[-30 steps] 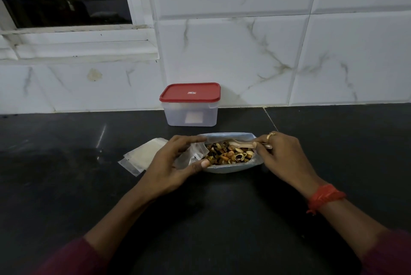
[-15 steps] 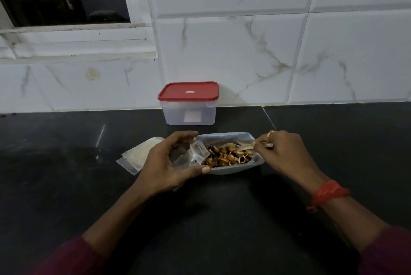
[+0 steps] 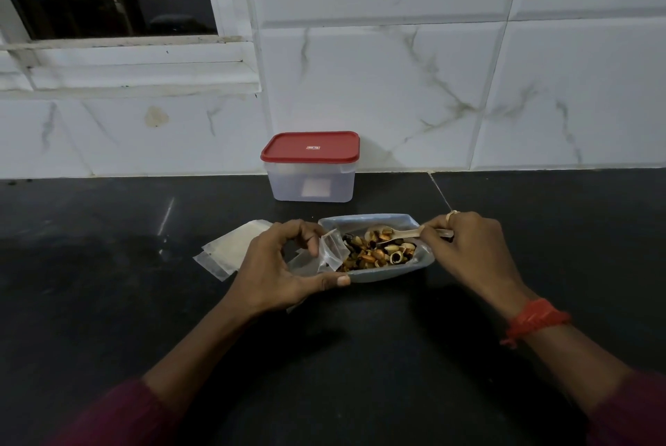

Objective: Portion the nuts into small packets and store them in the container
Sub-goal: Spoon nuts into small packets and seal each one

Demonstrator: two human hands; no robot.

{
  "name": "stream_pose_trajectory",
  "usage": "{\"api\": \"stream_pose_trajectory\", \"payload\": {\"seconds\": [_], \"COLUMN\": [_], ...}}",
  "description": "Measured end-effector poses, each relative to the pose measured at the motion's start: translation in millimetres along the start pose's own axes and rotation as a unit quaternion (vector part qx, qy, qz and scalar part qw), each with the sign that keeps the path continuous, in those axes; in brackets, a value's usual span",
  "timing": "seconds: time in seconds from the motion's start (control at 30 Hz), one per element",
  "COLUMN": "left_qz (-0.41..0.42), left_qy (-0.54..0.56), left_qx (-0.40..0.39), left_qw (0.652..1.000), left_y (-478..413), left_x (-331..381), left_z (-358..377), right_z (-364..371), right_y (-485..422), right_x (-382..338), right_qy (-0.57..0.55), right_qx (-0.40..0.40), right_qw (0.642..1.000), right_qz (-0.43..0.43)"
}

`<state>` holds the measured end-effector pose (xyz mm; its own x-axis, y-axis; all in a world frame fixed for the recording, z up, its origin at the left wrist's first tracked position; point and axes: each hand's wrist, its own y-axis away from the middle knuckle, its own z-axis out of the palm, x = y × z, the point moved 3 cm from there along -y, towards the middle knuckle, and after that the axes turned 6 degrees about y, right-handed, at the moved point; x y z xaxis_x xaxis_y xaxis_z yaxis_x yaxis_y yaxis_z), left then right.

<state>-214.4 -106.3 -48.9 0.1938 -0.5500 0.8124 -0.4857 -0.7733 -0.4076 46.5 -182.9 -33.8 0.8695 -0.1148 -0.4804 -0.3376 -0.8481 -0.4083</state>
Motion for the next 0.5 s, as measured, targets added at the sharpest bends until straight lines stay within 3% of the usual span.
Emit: {"api": "stream_pose_trajectory", "payload": {"seconds": [0.5], "left_qz": [0.001], "left_qy": [0.027], "left_qx": [0.052], "left_qw": [0.998], "left_y": [3], "left_x": [3], "left_z": [6], "right_z": [-18], "right_y": [5], "right_x": [-17], "right_qy": [-0.047], "right_qx": [0.043], "right_qw": [0.998], "right_qz": [0.003]}}
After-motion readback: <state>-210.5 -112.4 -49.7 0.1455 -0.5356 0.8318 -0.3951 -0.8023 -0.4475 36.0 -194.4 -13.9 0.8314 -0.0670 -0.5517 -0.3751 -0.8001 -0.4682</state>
